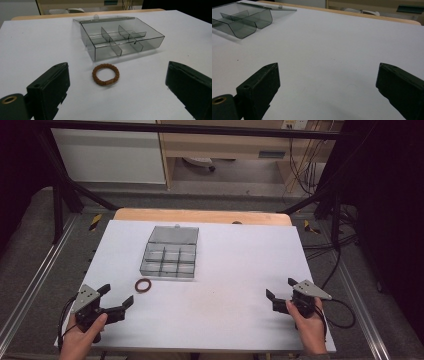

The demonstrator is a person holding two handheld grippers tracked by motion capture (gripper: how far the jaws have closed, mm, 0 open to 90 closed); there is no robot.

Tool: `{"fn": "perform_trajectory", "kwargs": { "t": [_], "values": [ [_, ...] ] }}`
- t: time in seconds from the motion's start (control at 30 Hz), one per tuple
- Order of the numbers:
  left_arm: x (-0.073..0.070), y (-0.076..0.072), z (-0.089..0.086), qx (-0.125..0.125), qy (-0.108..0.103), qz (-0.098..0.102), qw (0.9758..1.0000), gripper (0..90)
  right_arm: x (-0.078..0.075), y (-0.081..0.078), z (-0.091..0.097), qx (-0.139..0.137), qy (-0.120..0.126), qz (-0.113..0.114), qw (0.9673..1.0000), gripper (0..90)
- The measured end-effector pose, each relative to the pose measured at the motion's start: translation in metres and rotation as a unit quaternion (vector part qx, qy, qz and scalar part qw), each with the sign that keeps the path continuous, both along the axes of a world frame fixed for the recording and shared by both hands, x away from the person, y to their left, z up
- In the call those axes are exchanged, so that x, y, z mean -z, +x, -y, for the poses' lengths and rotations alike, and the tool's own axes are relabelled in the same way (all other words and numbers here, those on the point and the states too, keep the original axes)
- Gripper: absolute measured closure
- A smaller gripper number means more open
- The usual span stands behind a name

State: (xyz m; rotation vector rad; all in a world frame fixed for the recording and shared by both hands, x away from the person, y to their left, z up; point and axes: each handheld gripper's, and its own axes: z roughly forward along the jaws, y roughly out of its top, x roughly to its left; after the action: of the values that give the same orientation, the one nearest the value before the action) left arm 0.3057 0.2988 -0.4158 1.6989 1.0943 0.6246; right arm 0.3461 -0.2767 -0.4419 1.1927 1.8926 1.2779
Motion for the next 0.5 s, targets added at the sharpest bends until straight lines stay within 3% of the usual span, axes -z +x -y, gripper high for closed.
{"fn": "perform_trajectory", "kwargs": {
  "t": [0.5],
  "values": [
    [-0.002, 0.011, 0.006, 0.015, 0.011, -0.003, 0.9998, 5.7, 0.001, 0.000, -0.002, 0.003, -0.006, -0.006, 1.0000, 4.7]
  ]
}}
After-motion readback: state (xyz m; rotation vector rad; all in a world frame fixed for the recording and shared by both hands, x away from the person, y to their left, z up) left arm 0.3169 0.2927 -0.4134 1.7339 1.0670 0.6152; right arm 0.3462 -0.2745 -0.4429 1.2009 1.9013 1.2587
